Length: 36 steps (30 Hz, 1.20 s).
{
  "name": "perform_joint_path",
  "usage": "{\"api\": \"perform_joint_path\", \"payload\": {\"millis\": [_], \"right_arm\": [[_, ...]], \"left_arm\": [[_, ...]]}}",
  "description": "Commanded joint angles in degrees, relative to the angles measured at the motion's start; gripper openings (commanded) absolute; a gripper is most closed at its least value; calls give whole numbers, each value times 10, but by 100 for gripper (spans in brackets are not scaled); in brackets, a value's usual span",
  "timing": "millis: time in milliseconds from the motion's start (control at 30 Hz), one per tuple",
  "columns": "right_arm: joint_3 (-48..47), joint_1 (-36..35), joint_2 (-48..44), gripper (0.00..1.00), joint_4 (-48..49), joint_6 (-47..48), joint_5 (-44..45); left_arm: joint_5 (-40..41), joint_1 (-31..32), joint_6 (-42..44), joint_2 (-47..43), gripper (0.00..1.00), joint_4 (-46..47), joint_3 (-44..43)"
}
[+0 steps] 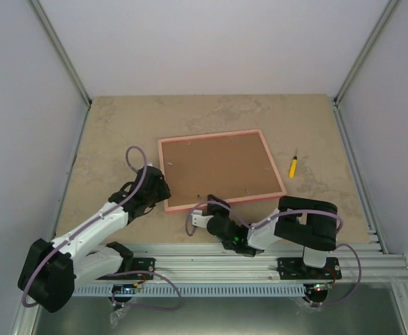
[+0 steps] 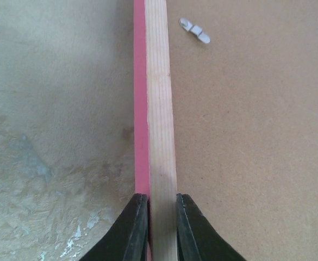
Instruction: Take the photo out of the frame
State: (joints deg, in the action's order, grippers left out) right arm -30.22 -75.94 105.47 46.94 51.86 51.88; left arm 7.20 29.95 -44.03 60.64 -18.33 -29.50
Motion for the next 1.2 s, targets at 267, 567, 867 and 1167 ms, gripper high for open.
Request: {"api": "perform_joint_path", "payload": {"millis": [267,567,867,1167], "right_arm": [[-9,-1,-123,11,-26,15,-1],[-47,0,-236,1,-97,-14,-50],[-124,25,-339,0,-218,-147,-176],[-165,65,-412,0,-230,-298,-306]], "left_arm": [[101,0,-37,-149,45,-55,-44],[158,0,-46,-270,75,-80,-64],[182,0,-58,-333,87,-88,-50],[186,0,-71,-354,99,-84,-34]]}}
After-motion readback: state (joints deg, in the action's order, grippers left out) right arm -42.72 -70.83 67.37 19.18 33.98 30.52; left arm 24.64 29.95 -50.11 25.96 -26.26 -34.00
